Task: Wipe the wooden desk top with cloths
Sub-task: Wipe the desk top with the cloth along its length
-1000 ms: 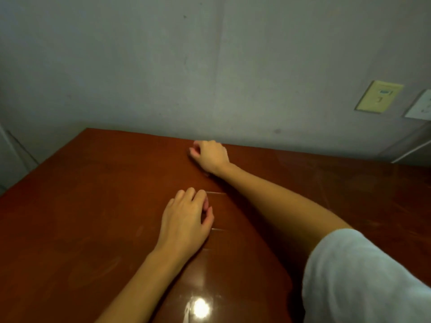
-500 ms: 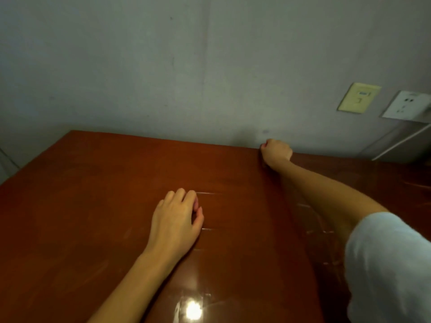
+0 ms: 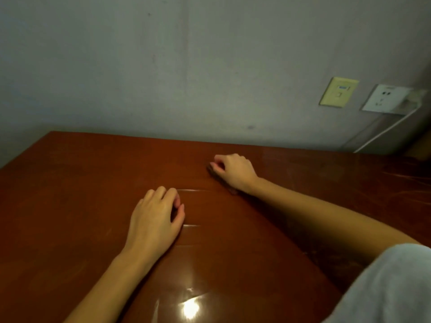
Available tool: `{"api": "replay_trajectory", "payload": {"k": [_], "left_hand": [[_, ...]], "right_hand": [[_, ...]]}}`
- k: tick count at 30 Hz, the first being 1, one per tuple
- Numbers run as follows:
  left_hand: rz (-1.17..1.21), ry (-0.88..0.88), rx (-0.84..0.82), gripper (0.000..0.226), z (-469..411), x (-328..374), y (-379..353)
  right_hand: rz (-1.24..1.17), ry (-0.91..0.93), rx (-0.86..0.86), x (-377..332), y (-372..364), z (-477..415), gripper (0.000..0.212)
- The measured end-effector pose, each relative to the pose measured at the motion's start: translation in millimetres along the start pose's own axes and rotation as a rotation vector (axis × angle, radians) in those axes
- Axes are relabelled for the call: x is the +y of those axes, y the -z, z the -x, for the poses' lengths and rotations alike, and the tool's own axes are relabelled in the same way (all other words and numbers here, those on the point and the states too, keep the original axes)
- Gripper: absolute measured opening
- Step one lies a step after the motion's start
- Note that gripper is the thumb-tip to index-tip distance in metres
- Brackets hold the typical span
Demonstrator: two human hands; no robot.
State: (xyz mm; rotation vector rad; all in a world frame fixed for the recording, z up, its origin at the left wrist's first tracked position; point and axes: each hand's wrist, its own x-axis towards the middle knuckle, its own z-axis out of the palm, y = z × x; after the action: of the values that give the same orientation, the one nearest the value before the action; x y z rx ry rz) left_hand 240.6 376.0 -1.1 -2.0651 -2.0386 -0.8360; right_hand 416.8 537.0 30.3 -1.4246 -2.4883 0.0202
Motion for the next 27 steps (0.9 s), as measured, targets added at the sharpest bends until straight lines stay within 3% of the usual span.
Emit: {"api": "replay_trajectory", "payload": {"k": [6,9,12,16,19,22,27], "left_hand": [[-0.016,0.019,-0.025,0.017,-1.8,2.3,0.4],[-0.011,0.022,-0.029,0.018,-3.0,2.5,0.4],[-0.014,0.021,-0.036,0.017,-3.3,2.8,1.4],[-0.003,0.008,-0.020,0.017,-2.2,2.5,2.9],[-0.002,0.005,-0.014,0.016,-0.9,1.7,3.2],[0.001,0.006,-0.016,0.015,-0.5,1.2,3.0],[-0.014,0.010,-0.025,0.018,-2.4,2.5,2.0]], "right_hand": [[0.066,-0.412,0.092,89.6,2.2,-49.5,0.033],[0.046,-0.539,0.100,91.7,-2.7,-71.0,0.035],[0.000,-0.469,0.088,53.8,-7.4,-75.6,0.035],[-0.062,-0.153,0.029,-8.2,-9.2,-36.8,0.026],[-0.097,-0.010,0.003,-14.4,-1.8,11.2,0.022],[-0.072,-0.120,0.003,26.5,6.6,31.2,0.023],[-0.001,-0.495,0.158,127.8,12.2,3.5,0.024]]}}
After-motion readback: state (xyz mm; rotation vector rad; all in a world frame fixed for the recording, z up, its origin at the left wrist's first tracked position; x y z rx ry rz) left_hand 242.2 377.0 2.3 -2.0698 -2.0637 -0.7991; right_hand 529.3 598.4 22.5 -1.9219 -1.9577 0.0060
